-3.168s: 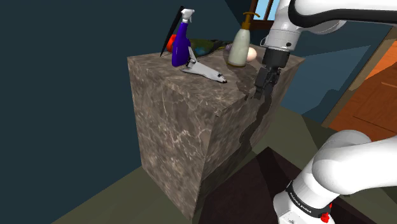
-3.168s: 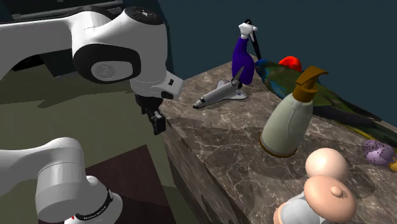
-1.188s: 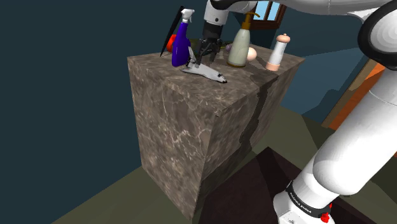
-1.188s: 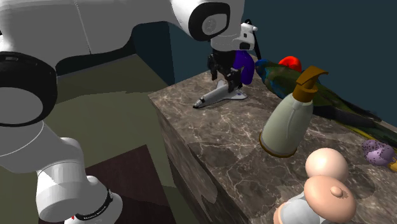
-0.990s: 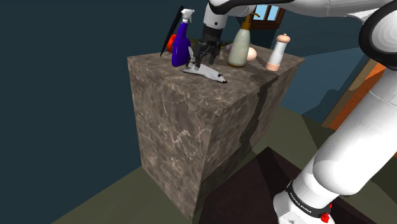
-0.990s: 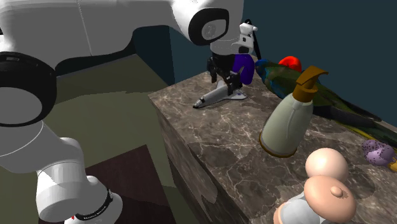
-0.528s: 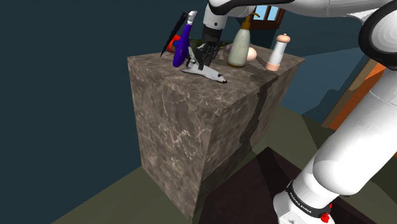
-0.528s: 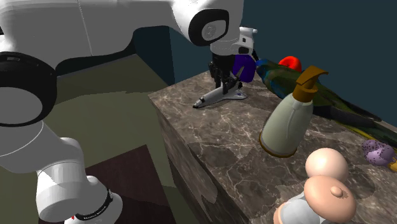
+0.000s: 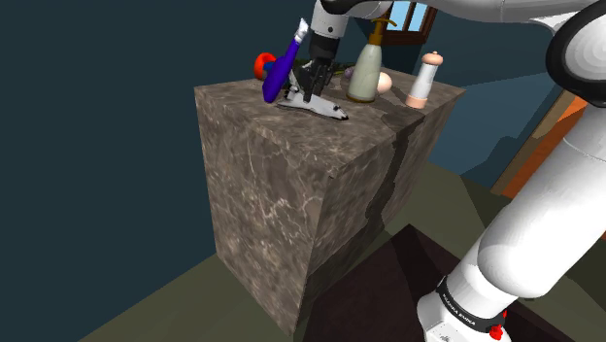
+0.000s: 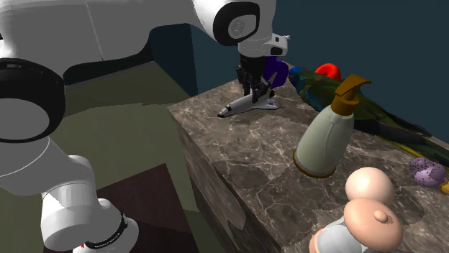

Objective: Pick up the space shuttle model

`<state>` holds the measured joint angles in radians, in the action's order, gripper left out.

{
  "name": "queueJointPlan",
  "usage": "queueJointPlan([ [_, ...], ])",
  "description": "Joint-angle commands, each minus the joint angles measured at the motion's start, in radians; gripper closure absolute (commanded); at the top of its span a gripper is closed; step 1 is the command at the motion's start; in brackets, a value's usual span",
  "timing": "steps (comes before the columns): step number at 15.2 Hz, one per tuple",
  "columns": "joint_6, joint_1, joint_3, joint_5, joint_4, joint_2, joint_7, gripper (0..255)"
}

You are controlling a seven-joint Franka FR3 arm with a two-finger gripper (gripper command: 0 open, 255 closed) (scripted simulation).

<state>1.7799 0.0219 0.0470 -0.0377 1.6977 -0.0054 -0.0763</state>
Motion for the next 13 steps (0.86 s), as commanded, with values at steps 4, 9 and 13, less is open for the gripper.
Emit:
queueJointPlan([
  [4, -0.071, -0.001, -0.001, 0.001, -0.081, 0.01, 0.001, 255],
  [9, -0.144, -0.001, -0.001, 0.002, -0.171, 0.027, 0.004, 255],
  [13, -0.176, -0.001, -0.001, 0.002, -0.213, 0.037, 0.005, 255],
])
